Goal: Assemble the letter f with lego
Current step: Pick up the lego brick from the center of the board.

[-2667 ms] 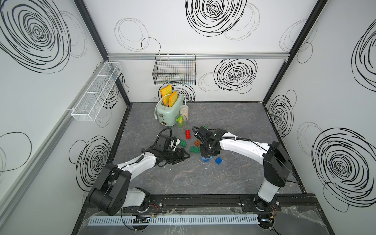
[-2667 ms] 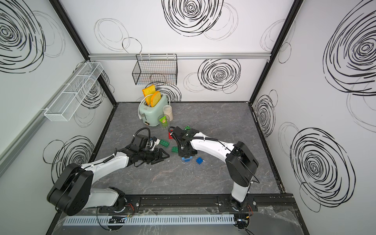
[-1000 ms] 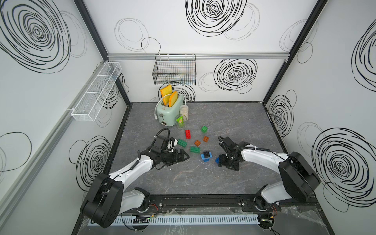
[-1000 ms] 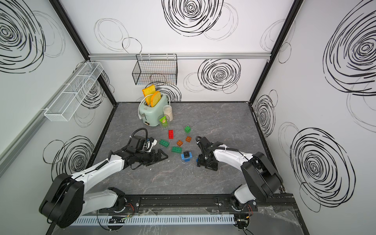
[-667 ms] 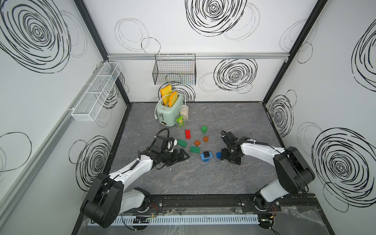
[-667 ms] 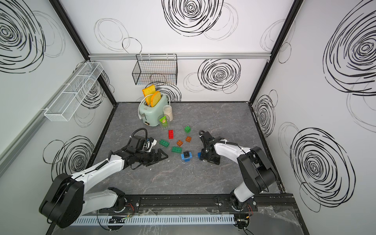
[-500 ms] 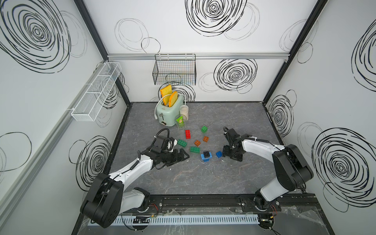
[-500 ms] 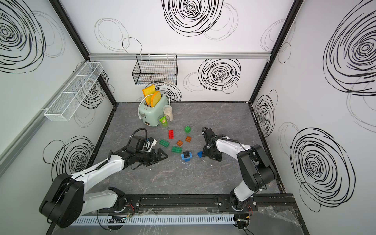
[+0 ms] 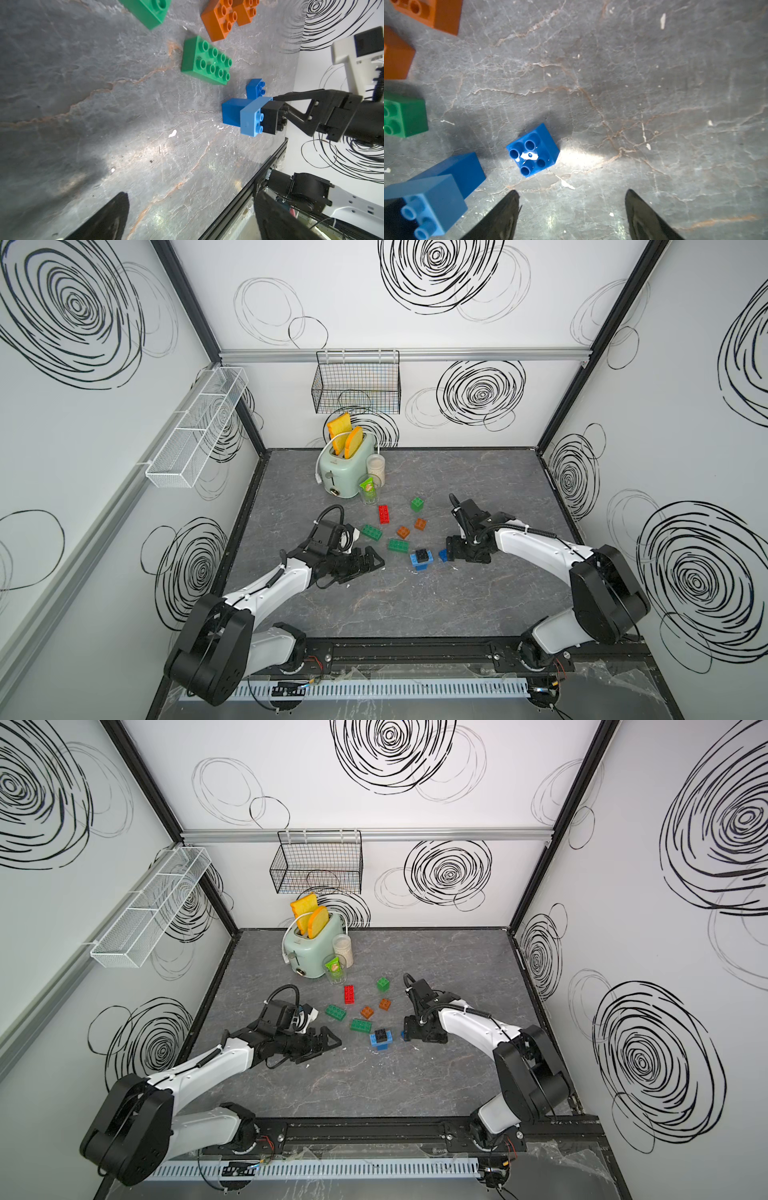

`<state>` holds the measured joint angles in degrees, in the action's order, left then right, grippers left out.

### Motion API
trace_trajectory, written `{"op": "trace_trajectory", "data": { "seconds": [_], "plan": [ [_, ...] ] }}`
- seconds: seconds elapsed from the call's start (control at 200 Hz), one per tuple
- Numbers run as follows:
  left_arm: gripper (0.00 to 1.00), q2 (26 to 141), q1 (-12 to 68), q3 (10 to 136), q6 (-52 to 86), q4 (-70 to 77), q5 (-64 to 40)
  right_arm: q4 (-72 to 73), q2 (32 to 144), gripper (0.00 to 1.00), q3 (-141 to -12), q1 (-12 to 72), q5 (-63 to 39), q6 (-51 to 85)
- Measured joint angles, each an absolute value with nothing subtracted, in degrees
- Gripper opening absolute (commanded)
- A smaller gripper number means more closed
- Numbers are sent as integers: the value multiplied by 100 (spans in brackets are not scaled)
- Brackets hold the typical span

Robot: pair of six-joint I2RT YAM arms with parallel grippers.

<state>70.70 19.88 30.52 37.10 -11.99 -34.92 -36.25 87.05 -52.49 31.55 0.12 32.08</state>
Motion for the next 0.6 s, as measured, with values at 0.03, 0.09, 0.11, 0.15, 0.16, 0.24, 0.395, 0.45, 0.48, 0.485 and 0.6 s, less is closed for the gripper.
{"op": "trace_trajectory", "data": {
  "seconds": [0.03,0.09,0.11,0.15,0.16,0.24,0.395,0.45,0.48,0.485,0.6],
  "plan": [
    [98,7070,1975,3050,3710,-1199,-3492,-3594,8742,79,-5262,3155,-10,3170],
    [98,7072,1951,3050,3710,-1194,-3492,-3516,8847,78,-5297,3168,-51,3109],
    [98,7074,1942,3050,3710,-1194,-3492,-3494,8888,77,-5308,3175,-71,3079],
    [98,7078,1933,3050,3710,-1194,-3494,-3457,8965,76,-5341,3181,-97,3046],
    [98,7081,1931,3050,3710,-1192,-3494,-3446,8980,76,-5347,3183,-106,3044],
    [98,7096,1916,3050,3708,-1194,-3496,-3361,9142,74,-5430,3212,-143,2963],
    [98,7148,1859,3052,3708,-1192,-3507,-3245,9358,71,-5572,3295,-158,2842],
    [98,7166,1844,3050,3708,-1192,-3514,-3234,9402,69,-5612,3323,-158,2805],
    [98,7170,1833,3050,3706,-1192,-3518,-3232,9426,68,-5629,3332,-158,2779],
    [98,7170,1833,3050,3706,-1192,-3518,-3229,9428,68,-5629,3334,-158,2783],
    [98,7179,1804,3050,3704,-1192,-3538,-3208,9539,63,-5664,3369,-154,2733]
  ]
}}
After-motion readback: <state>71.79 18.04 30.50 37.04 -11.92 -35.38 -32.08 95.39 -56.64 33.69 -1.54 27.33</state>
